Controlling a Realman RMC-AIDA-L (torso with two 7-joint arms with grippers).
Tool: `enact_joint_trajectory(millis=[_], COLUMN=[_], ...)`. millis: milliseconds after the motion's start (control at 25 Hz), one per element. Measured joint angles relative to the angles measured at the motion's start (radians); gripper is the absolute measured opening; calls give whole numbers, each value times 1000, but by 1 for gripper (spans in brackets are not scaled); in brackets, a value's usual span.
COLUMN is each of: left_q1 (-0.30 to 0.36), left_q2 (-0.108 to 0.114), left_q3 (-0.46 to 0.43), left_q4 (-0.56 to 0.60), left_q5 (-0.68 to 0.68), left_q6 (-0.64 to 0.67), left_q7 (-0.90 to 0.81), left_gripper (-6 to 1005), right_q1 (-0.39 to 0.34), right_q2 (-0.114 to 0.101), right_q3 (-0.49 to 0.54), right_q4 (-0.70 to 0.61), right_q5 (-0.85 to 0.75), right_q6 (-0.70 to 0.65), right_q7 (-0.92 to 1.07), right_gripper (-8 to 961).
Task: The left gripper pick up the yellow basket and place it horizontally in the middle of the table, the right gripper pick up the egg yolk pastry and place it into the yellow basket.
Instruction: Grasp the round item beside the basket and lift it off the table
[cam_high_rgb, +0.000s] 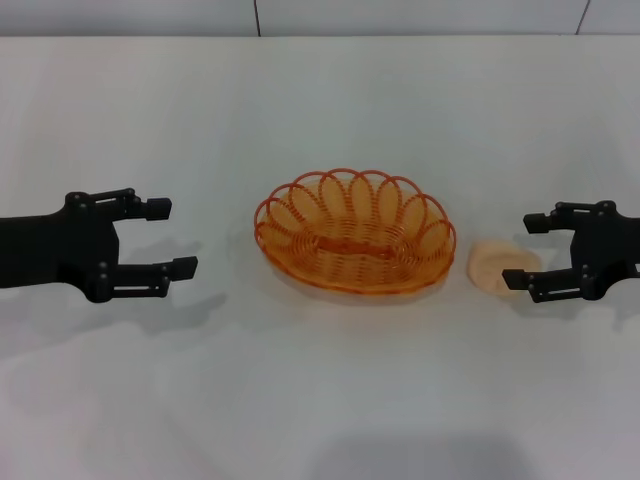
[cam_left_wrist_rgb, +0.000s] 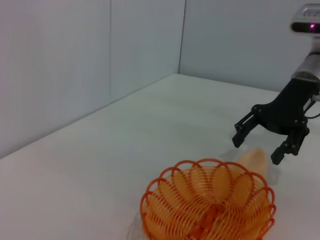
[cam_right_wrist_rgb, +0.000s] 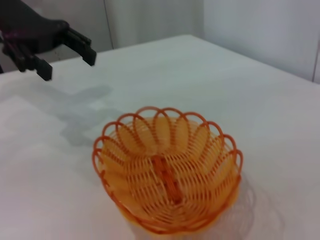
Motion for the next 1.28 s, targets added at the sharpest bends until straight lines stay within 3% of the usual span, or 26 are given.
enact_joint_trajectory(millis=[480, 920, 1120, 1280], left_q1=[-17, -19, -18, -18], left_q2=[1, -1, -2, -2], left_q3=[5, 7, 7, 7], left_q4=[0, 2, 6, 6], left_q5=[13, 17, 17, 17], left_q6=[3, 3, 3, 3], left_q7=[-24, -26, -24, -17], left_gripper=[816, 816, 816, 816], right_q1=[5, 10, 10, 9], right_q2=[1, 2, 1, 1], right_q3=[-33, -74, -75, -61], right_q4=[14, 14, 12, -1], right_q5=[-6, -6, -1, 3], right_q6=[55, 48, 47, 28], right_q7=[60, 56, 55, 55], right_gripper=[720, 253, 124, 108])
